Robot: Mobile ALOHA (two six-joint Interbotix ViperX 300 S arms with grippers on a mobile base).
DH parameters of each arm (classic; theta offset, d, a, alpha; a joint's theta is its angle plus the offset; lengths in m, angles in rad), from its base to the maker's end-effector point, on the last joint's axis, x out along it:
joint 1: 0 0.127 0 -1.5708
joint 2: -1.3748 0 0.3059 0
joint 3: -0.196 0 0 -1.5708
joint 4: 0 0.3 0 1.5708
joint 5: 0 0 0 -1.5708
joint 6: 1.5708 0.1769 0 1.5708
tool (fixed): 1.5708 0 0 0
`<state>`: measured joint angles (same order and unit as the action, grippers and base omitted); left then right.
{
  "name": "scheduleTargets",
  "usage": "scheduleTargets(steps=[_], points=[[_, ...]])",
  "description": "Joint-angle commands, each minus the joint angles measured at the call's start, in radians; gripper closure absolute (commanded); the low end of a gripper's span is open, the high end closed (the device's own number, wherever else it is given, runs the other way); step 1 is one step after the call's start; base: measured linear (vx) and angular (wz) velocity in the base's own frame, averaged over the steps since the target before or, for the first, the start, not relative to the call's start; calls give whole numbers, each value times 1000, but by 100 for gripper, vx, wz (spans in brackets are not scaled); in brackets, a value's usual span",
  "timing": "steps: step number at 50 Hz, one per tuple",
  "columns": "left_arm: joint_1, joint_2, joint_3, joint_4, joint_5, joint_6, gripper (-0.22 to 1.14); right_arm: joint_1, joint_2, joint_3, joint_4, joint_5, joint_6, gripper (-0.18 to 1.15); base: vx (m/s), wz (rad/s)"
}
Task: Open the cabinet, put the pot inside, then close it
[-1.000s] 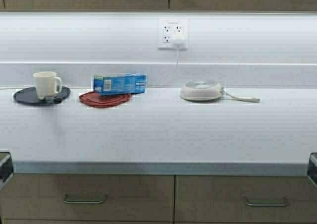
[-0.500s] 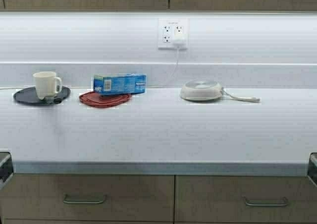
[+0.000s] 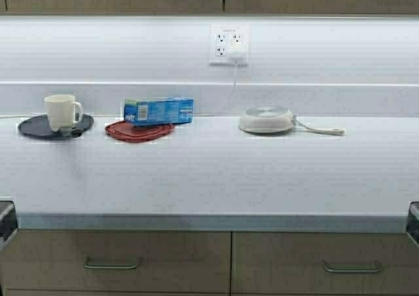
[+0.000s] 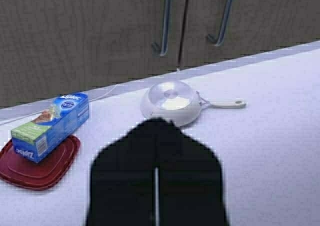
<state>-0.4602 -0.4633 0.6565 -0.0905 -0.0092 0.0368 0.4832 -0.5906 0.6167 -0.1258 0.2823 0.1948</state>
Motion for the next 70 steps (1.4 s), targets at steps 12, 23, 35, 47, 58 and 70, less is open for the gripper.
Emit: scheduleTargets(steps=[12, 23, 35, 47, 58, 70], points=[[-2, -6, -11, 0, -8, -2, 88, 2, -6, -8, -2, -9, -2, 90, 0, 0], [0, -6, -11, 0, -8, -2, 88, 2, -6, -9, -2, -9, -2, 90, 0, 0], [0, -6, -9, 0, -8, -2, 88, 2, -6, -9, -3, -9, -2, 90, 0, 0], [-2, -6, -11, 0, -8, -2, 88, 2, -6, -8, -3, -9, -2, 90, 0, 0], [-2, -6, -9, 0, -8, -2, 88, 2, -6, -8, -3, -9, -2, 90, 0, 0], [0, -8, -9, 0, -8, -2, 88, 2, -6, -6, -3, -9, -2, 90, 0, 0]])
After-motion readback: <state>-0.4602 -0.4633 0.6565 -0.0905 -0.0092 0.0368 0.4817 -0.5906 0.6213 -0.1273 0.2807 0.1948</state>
